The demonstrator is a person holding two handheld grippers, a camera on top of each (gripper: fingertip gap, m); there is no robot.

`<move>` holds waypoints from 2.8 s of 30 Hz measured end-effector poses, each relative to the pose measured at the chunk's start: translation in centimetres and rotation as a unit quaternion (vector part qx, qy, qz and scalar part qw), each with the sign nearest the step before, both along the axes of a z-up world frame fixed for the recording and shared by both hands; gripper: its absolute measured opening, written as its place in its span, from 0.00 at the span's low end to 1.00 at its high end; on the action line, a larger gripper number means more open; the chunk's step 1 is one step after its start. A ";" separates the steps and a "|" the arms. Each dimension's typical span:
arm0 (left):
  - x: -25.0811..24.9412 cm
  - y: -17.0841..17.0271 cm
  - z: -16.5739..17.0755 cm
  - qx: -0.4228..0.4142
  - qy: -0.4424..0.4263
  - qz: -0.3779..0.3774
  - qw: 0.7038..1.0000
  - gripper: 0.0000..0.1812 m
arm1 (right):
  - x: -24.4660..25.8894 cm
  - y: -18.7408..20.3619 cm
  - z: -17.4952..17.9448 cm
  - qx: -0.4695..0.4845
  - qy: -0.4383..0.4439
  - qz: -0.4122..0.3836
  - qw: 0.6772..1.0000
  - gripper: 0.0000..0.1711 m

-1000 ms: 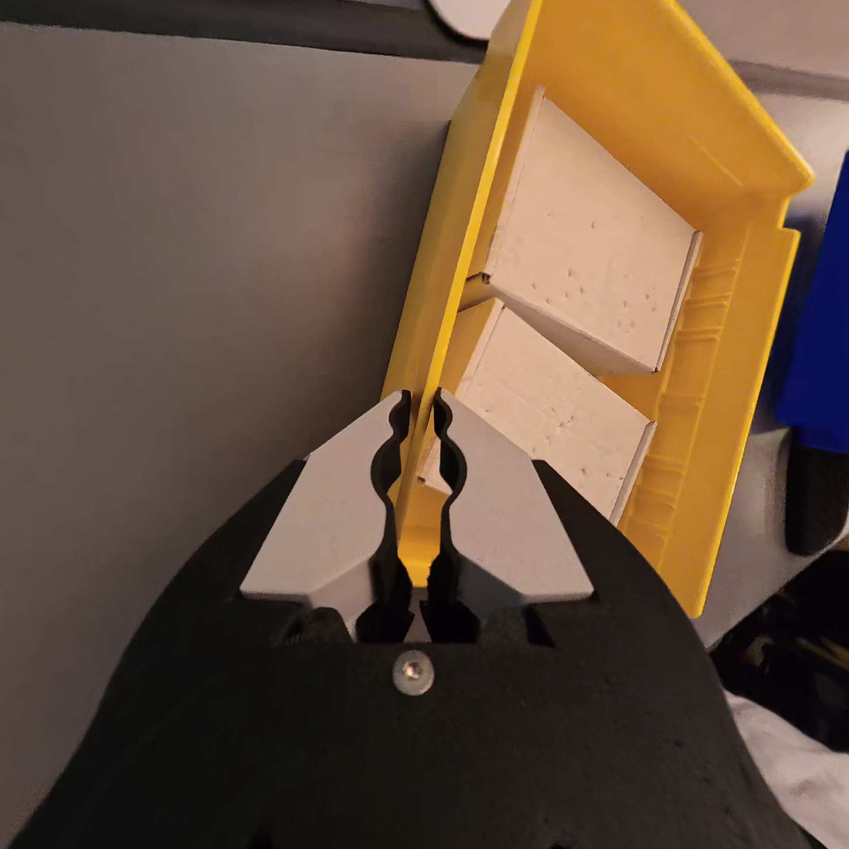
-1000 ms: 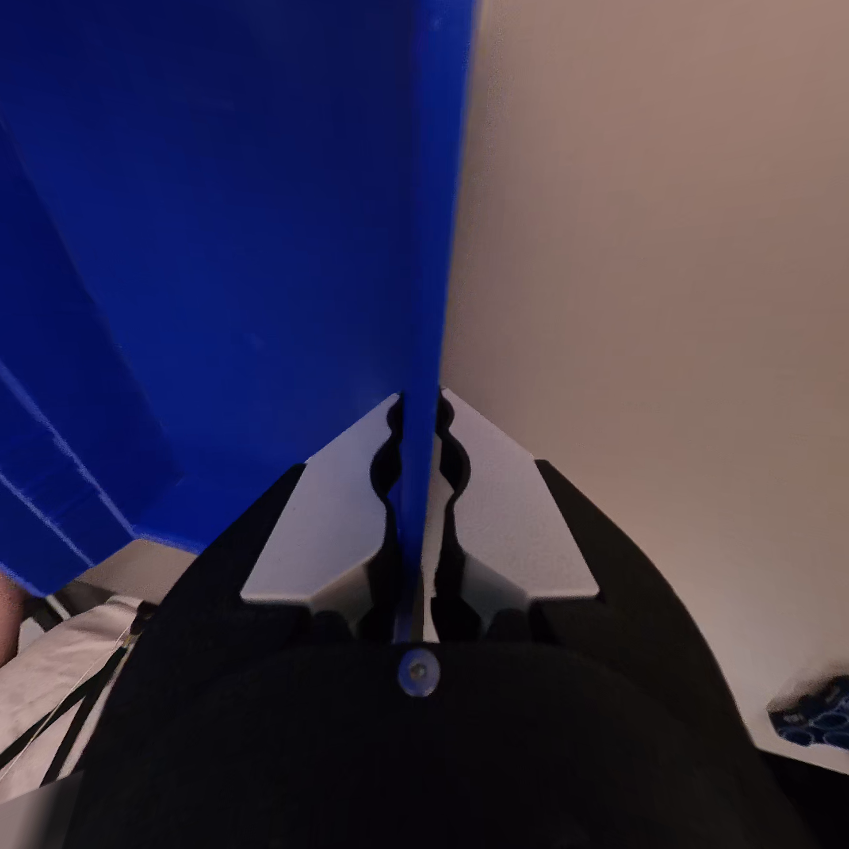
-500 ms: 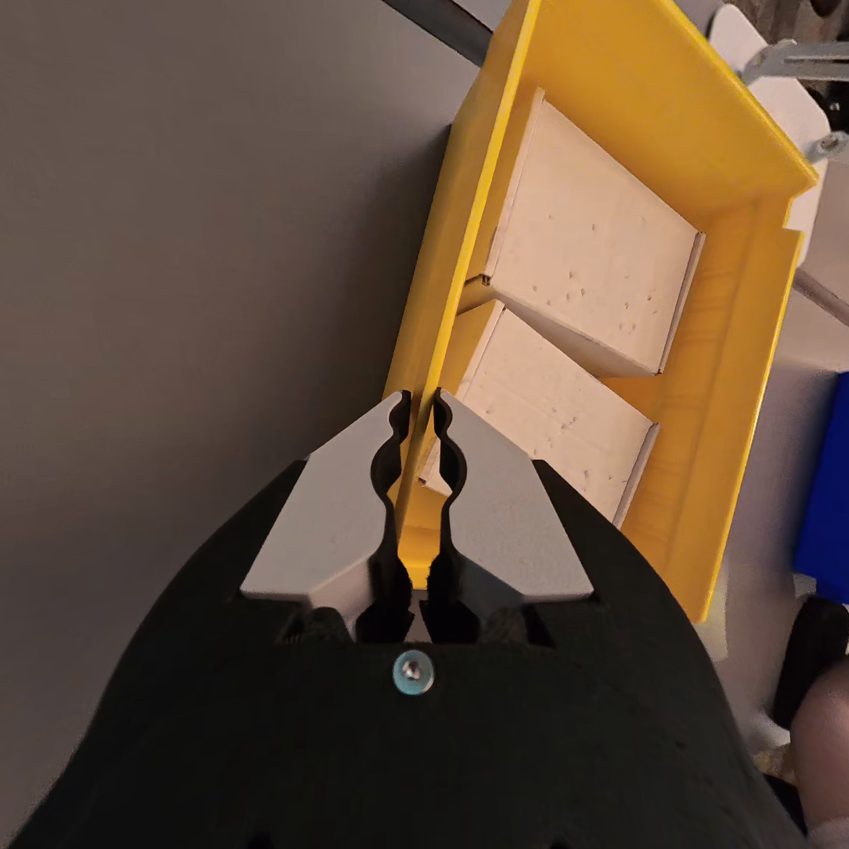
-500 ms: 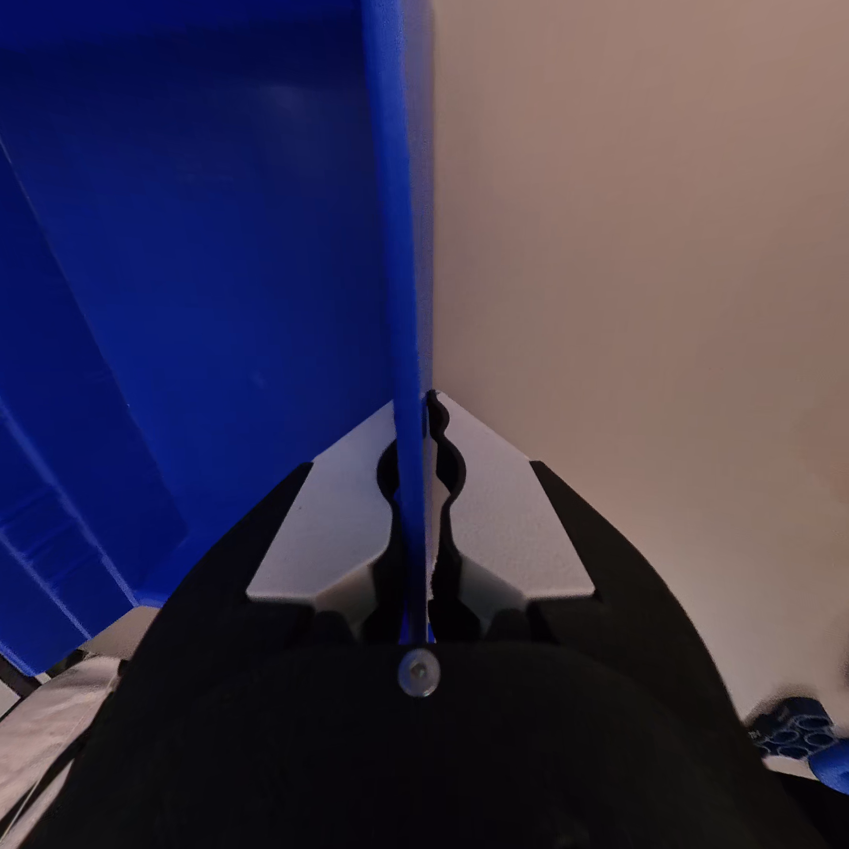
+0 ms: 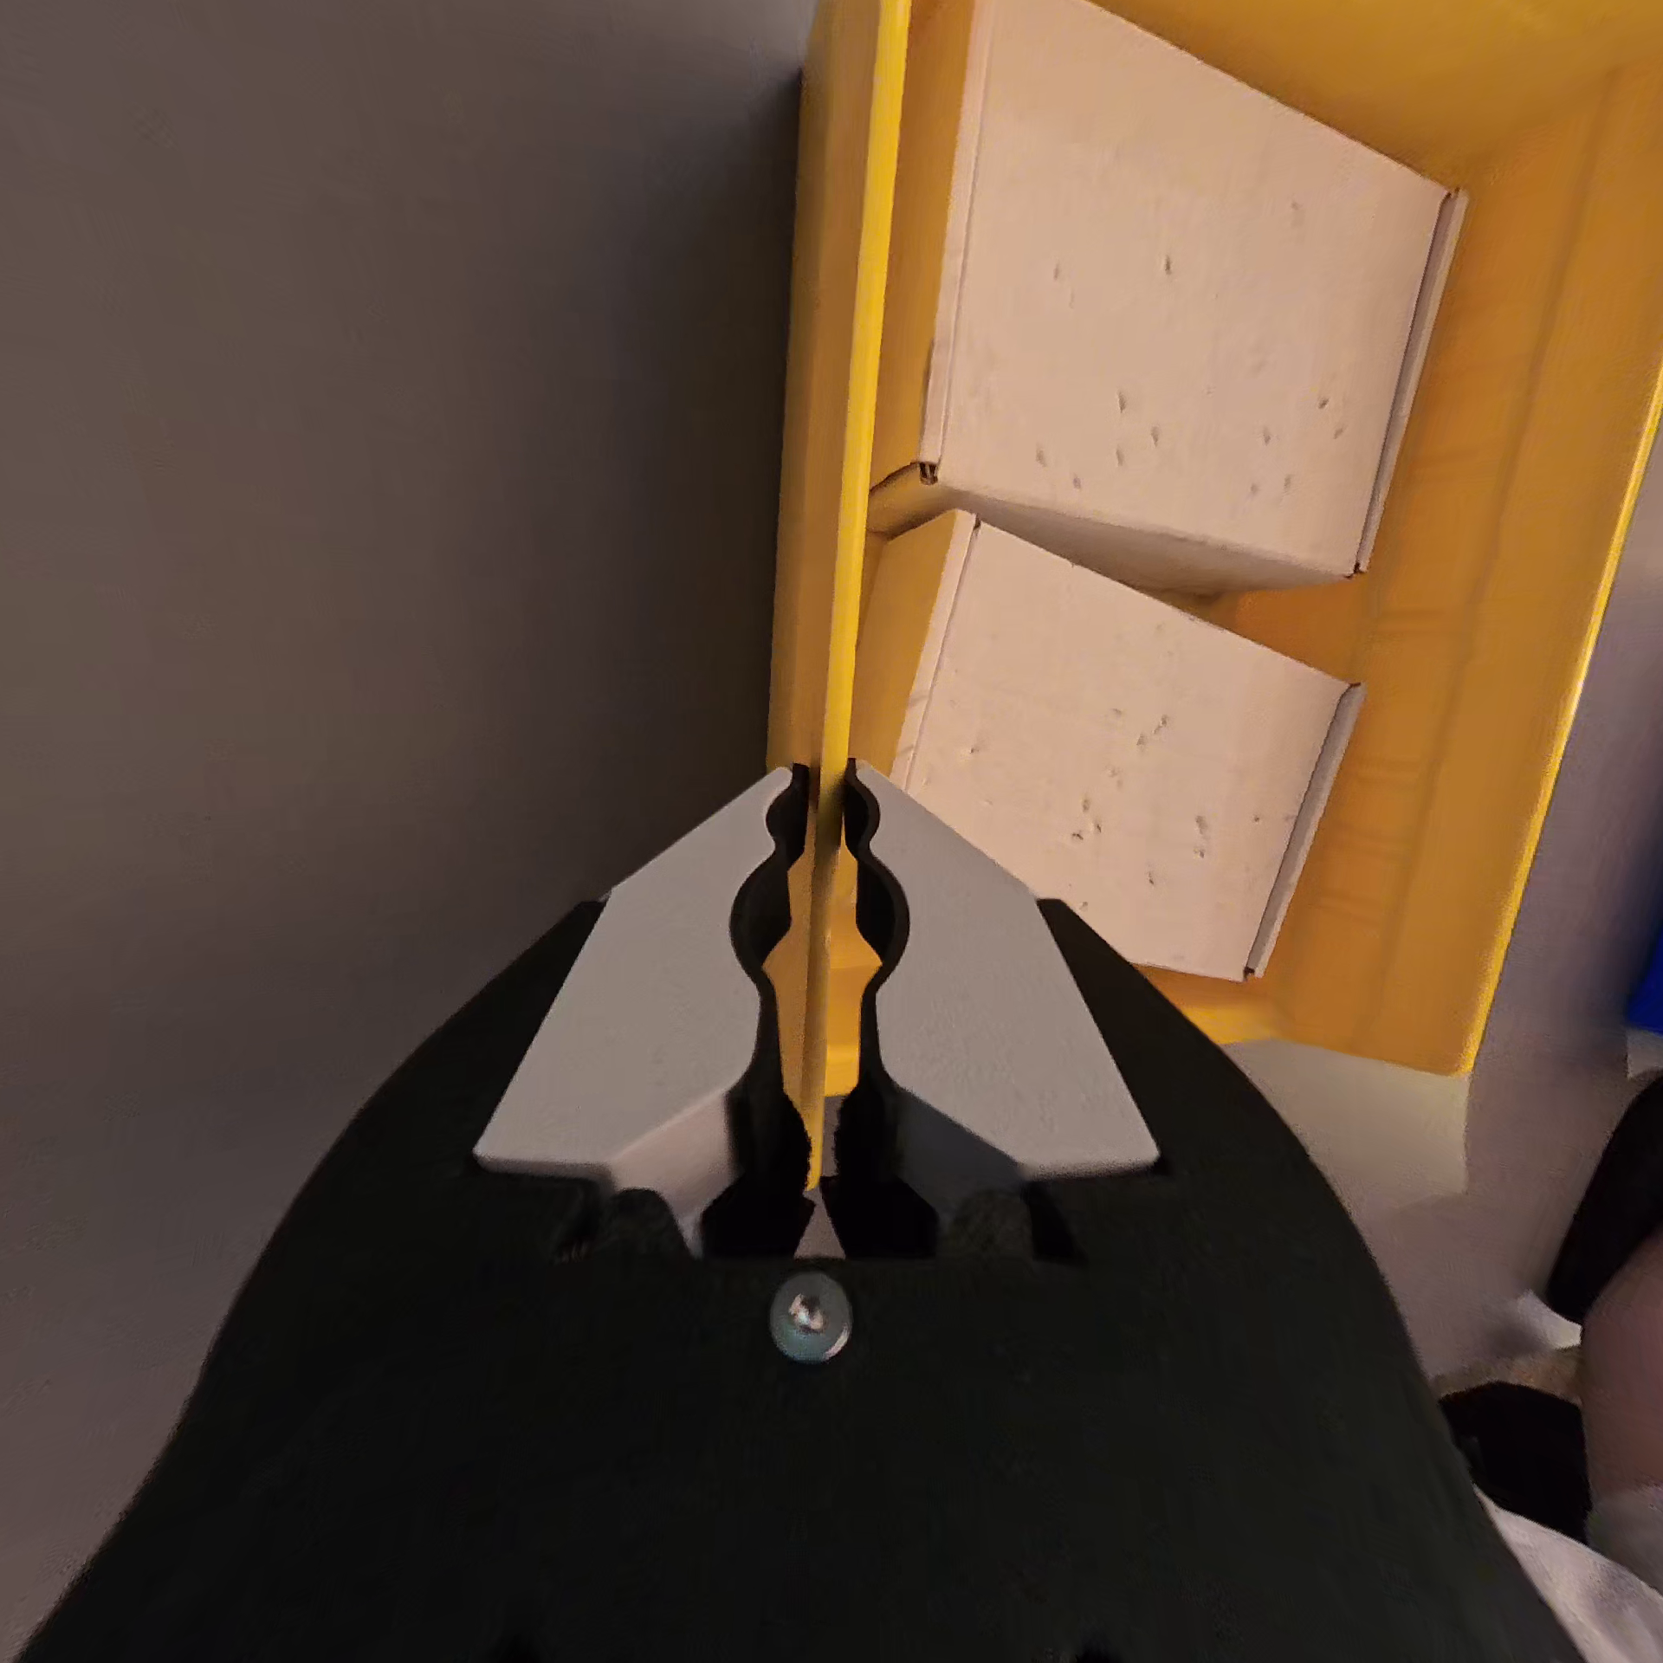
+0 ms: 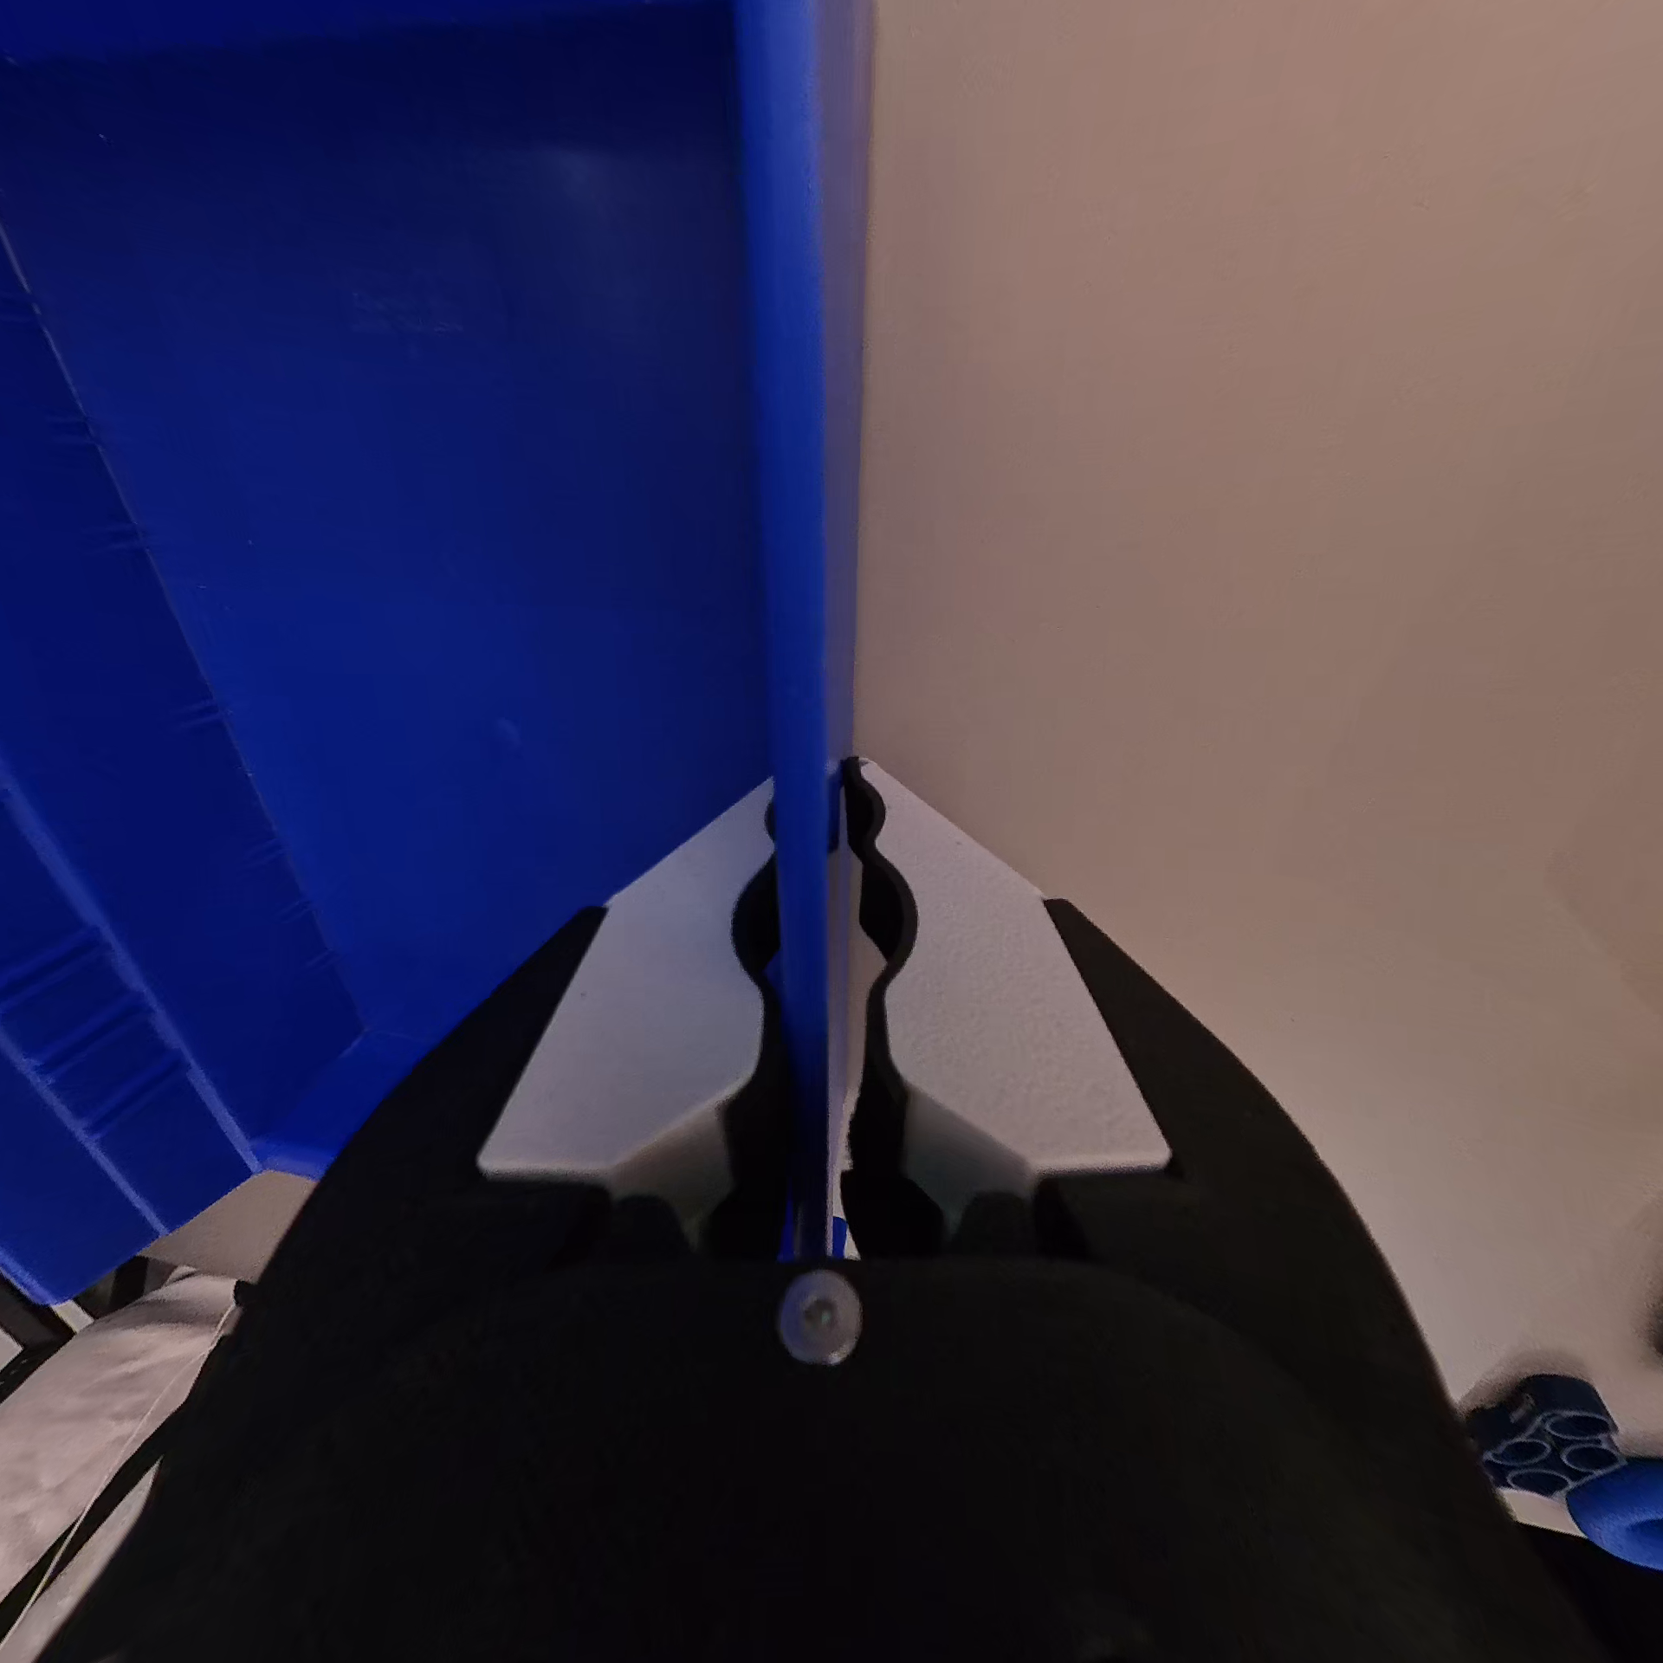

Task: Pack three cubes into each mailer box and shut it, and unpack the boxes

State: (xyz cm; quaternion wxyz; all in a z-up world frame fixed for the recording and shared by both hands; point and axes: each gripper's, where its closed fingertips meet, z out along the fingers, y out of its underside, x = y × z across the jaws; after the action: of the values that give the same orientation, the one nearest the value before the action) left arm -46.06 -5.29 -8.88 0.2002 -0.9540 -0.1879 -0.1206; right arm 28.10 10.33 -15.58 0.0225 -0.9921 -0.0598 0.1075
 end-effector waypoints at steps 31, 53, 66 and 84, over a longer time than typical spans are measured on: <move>0.6 0.8 0.0 0.027 0.066 -0.146 0.987 0.02 | 2.5 0.9 -0.4 0.042 -0.029 0.078 0.996 0.03; 6.4 1.2 4.8 0.095 0.054 -0.232 0.967 0.60 | 4.7 1.3 4.1 0.115 -0.085 0.022 0.989 0.23; 11.1 6.4 8.5 0.263 0.189 -0.363 0.874 0.53 | -6.7 2.3 29.4 0.665 0.068 0.091 0.738 0.39; 14.1 -0.4 3.9 0.008 0.224 -0.664 0.713 0.66 | -15.9 -4.3 34.5 0.766 0.171 0.220 0.579 0.57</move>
State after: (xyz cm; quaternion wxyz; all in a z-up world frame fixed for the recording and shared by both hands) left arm -31.95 -5.67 -4.96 0.1121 -0.8307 0.5453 -0.0065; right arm 12.23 5.99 18.92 0.7598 -0.5256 -0.3317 0.1908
